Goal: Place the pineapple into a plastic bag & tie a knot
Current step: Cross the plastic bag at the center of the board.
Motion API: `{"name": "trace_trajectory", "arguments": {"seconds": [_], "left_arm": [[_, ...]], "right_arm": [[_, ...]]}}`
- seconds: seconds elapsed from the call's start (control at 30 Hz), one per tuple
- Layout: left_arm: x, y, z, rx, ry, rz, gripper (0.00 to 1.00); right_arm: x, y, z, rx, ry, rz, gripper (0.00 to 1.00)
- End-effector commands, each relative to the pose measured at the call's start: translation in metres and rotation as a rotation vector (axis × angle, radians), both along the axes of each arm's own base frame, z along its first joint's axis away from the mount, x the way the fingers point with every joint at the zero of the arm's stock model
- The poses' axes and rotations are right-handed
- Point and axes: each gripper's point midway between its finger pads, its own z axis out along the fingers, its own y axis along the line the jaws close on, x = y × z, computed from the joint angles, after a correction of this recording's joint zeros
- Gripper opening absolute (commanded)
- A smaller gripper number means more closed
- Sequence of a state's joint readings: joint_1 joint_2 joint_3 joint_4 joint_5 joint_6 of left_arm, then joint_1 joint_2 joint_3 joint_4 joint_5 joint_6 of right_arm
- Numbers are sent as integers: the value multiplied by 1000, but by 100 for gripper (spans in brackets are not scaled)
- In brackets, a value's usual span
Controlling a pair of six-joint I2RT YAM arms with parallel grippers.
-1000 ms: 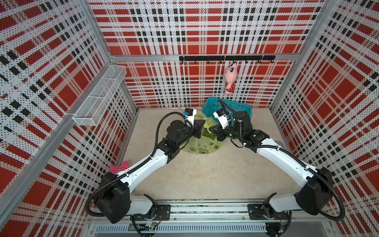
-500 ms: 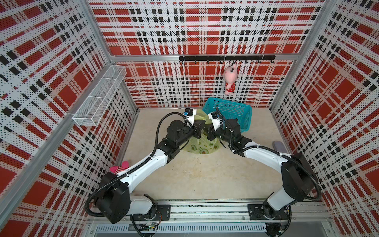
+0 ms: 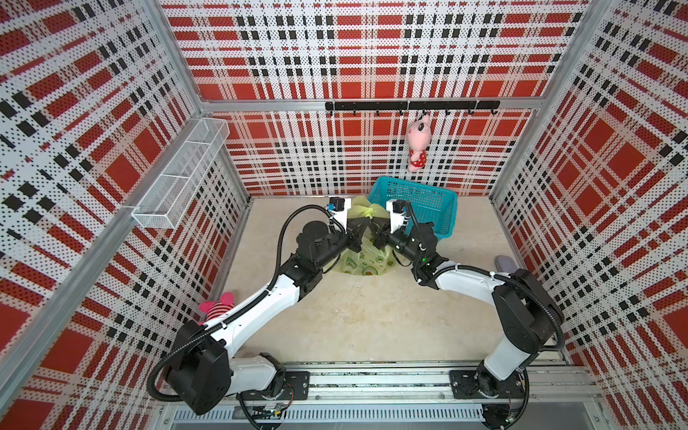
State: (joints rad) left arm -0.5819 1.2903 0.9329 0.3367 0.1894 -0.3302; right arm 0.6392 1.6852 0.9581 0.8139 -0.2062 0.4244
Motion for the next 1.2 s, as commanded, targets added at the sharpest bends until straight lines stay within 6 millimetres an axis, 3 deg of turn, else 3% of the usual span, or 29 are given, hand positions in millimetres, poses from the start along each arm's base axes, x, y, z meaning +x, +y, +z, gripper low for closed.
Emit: {"name": "trace_trajectory", "arguments": {"seconds": [0.0, 0.17, 0.37, 0.5, 0.63, 0.73, 0.93, 1.07, 1.17], "left_arm": [[-4, 9, 21, -41, -55, 20, 0], [-6, 15, 28, -47, -73, 35, 0], [-8, 9, 22, -51, -57, 3, 0], [-10, 11, 21, -55, -55, 6, 0], [-14, 15, 19, -62, -47, 8, 0], [-19, 22, 16, -66, -45, 24, 0], [-27, 41, 13, -104, -29, 59, 0], [-27, 42, 13, -101, -31, 49, 0], [-24, 40, 13, -98, -28, 43, 0]], "right_arm": [[-4, 2, -16, -1, 23, -12, 0], [-2, -6, -29, -26, 50, -54, 0], [-2, 21, -33, -55, 38, -8, 0], [18, 24, -14, 15, 15, -65, 0], [44, 13, 9, 97, -2, -161, 0], [47, 8, 16, 124, -11, -179, 0], [43, 4, -2, 93, 22, -189, 0], [38, 12, -20, 78, 55, -141, 0], [35, 23, -20, 70, 55, -105, 0]]}}
